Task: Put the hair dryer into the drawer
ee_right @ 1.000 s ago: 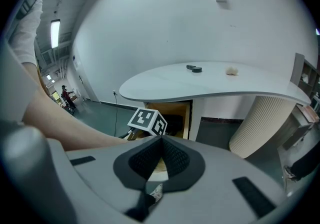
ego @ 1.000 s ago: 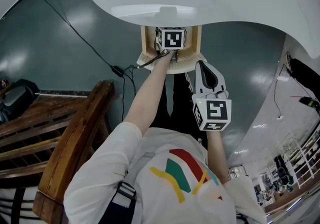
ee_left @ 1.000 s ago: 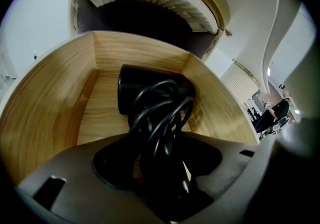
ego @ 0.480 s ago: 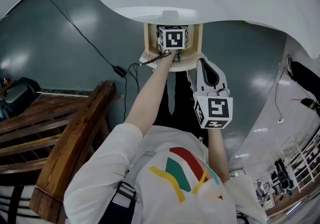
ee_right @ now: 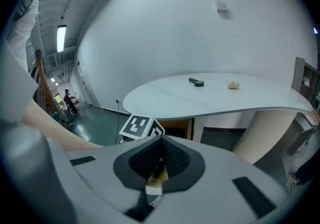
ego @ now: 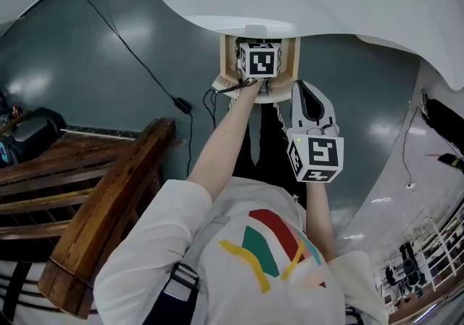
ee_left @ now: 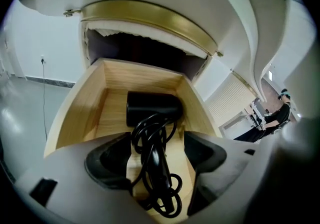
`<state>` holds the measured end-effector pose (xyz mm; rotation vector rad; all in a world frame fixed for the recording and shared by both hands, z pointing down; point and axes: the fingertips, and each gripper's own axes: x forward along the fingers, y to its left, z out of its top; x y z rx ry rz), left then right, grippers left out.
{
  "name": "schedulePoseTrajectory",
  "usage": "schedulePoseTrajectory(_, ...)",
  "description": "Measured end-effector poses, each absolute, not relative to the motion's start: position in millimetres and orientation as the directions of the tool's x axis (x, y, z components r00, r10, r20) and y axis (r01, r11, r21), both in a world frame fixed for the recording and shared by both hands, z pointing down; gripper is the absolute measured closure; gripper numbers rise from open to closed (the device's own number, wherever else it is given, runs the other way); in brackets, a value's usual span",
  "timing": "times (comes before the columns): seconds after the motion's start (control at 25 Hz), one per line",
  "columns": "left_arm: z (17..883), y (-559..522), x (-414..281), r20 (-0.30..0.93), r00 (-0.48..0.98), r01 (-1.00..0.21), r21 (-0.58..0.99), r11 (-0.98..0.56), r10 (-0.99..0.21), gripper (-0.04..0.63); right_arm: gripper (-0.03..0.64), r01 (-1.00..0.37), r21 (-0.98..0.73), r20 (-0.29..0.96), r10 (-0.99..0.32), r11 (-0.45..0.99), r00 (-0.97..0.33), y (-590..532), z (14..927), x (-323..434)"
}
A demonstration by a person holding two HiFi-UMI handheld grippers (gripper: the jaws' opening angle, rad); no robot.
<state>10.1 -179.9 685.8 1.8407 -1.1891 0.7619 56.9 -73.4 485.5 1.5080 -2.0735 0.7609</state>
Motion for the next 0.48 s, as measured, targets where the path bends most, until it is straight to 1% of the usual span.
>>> schedulePoseTrajectory(0.2, 674, -181, 11, 0.813, 0.37, -0.925, 0.274, -0.265, -0.449, 0.284, 0.607, -0.955, -0.158, 0.63, -0.719, 0.251, -0.293, -82, 473, 60)
schedulePoseTrajectory(0.48, 664, -168, 15, 0.822, 0.376, -0.921, 0.284, -0.266, -0.427, 0.284, 0.607, -0.956, -0.133, 0.605, -0.743, 0.26, -0.287, -90, 453, 66)
